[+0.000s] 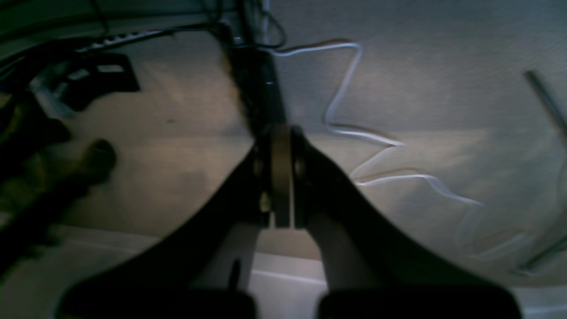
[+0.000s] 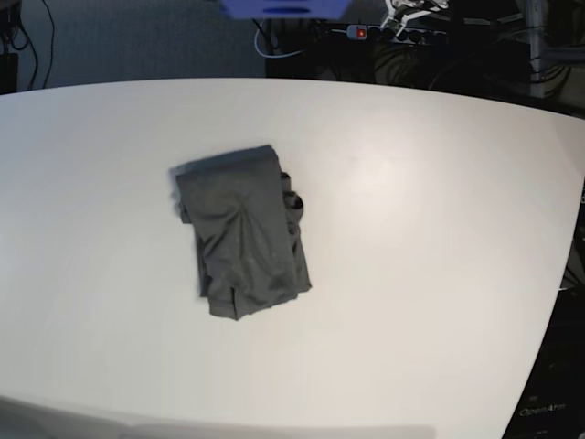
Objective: Fold the T-shirt properly
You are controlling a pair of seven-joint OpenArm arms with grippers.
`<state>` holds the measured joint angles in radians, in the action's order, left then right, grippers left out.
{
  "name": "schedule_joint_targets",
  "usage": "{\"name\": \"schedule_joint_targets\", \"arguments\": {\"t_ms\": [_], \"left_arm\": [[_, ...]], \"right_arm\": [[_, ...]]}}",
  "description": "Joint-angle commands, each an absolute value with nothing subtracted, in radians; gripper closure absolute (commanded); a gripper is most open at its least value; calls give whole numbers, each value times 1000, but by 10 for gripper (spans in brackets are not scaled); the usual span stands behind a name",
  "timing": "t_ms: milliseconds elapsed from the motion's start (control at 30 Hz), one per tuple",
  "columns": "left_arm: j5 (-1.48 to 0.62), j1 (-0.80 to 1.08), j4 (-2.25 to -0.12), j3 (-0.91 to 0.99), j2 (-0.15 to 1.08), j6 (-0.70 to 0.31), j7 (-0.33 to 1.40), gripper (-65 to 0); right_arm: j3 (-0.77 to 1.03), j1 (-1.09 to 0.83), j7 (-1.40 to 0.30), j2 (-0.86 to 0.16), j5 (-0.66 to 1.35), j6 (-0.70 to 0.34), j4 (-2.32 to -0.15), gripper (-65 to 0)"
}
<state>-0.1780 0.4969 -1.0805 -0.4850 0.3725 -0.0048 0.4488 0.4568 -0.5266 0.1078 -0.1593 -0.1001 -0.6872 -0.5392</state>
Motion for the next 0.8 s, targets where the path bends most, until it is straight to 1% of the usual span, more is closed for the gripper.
{"name": "schedule_joint_targets", "arguments": {"t_ms": [0,100,233,367,433,533,700,767], "left_arm": [[-180,489,-1026,-484,363,-5,412,-25],[-180,437,-803,-484,318,-8,265,-25],[-217,344,-490,-483,265,-10,35,-25],[-280,229,-180,-486,219,-12,-186,-25],[-285,186,-73,-486,196,-12,-266,-26],[-285,151,0,-484,180,-12,-325,-26],[-341,148,0,-483,179,-21,-332,-26],[-406,133,0,-484,179,-101,-331,-26]], "right_arm": [[458,-504,142,-177,-119,-698,-475,-1],[458,-409,254,-205,-162,-698,-254,-1],[452,-309,374,-234,-208,-698,-53,-1],[450,-268,410,-229,-297,-698,-15,-1],[453,-265,412,-225,-346,-625,-15,-1],[452,-236,415,-202,-389,-530,-16,-1],[432,-199,414,-186,-415,-417,-15,-1],[429,-188,414,-171,-430,-380,-15,-3]]}}
